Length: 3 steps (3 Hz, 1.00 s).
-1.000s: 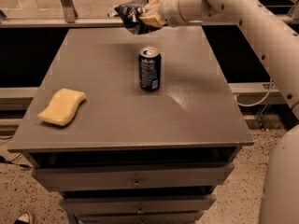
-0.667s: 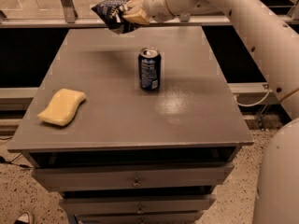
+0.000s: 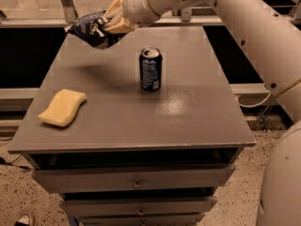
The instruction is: Move blue chip bag near sponge
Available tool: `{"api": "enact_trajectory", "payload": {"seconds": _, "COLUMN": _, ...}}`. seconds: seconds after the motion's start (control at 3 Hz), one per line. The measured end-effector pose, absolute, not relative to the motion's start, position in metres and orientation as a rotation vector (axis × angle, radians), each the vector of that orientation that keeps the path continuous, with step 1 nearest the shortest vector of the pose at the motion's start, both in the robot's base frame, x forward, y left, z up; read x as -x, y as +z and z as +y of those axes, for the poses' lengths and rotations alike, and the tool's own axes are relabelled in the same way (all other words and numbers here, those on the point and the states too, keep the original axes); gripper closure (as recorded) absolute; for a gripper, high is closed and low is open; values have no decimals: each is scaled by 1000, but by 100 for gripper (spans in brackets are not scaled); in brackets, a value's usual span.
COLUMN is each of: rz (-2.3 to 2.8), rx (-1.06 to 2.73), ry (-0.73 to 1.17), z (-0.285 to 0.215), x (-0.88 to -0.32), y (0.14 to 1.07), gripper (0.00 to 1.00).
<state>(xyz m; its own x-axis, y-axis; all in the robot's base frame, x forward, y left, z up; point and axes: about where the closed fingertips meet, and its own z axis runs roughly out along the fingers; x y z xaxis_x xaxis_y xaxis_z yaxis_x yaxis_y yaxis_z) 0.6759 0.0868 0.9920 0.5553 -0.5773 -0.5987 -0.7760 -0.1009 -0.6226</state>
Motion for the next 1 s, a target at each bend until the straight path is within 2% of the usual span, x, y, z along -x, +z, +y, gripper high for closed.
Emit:
{"api": "enact_trajectory", "payload": {"seconds": 0.33, "rz": 1057, "rx": 1906, "ry": 232, "z": 105, "x": -649, "y": 977, "gripper": 100}}
{"api": "enact_trajectory", "payload": {"seconds": 0.67, "rz": 1019, "rx": 2010, "ry": 215, "z": 118, "x": -633, "y": 956, "gripper": 86}}
{"api": "enact_trajectory", "payload": {"seconds": 1.0, "rz": 990, "rx": 2096, "ry": 201, "z": 127, "x": -626, "y": 936, "gripper": 54}}
